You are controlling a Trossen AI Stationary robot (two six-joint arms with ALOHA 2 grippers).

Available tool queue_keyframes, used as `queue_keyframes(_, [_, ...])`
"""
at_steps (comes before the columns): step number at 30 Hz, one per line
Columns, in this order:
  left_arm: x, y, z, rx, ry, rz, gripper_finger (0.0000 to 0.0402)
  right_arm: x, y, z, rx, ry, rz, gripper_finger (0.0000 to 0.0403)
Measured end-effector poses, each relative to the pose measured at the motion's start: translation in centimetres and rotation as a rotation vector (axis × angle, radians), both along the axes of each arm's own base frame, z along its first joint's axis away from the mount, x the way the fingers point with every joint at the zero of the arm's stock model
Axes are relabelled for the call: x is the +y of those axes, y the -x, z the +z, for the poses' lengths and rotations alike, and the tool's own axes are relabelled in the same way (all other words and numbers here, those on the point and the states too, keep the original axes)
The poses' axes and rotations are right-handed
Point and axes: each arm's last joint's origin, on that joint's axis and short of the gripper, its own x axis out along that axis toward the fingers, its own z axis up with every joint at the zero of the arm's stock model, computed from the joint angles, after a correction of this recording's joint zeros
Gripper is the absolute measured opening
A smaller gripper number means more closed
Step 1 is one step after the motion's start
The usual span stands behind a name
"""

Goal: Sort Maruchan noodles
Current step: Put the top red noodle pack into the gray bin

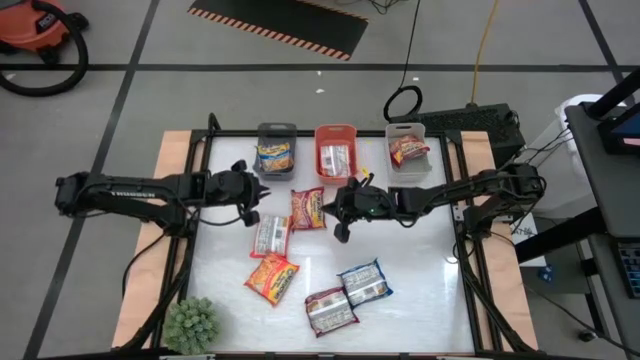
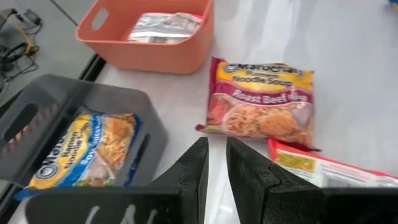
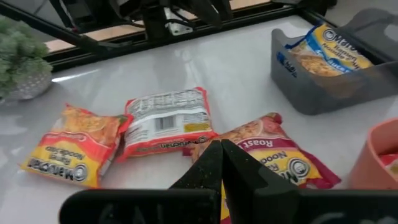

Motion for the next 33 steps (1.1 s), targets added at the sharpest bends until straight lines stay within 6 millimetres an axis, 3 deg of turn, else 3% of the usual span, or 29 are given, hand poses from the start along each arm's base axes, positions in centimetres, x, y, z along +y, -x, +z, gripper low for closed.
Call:
queue_keyframes(16, [-2.8,-0.2,0.0,-0.002,0.018,-0.133,0.0065,3.6,-0.2,-1.3,0.008,-0.024,-0.080,0.0008])
queue_keyframes(21, [-3.3,-0.1,-0.1,-0.002,0.031,-0.151,0.0065,4.0,-0.4,-2.6,0.043,0.008,-0.158,0.0068])
queue_keyframes(27, [-4.0,0.0,-0.1,0.002,0.041,-0.181,0.0065,4.2,-1.3,-5.6,0.092,-0.010,-0.177,0.0159])
queue_keyframes(33, [-4.8,0.3,-0.4,0.040,0.048,-0.215,0.0065,3.8,-2.0,-8.5,0.146,-0.009,-0.200,0.0203])
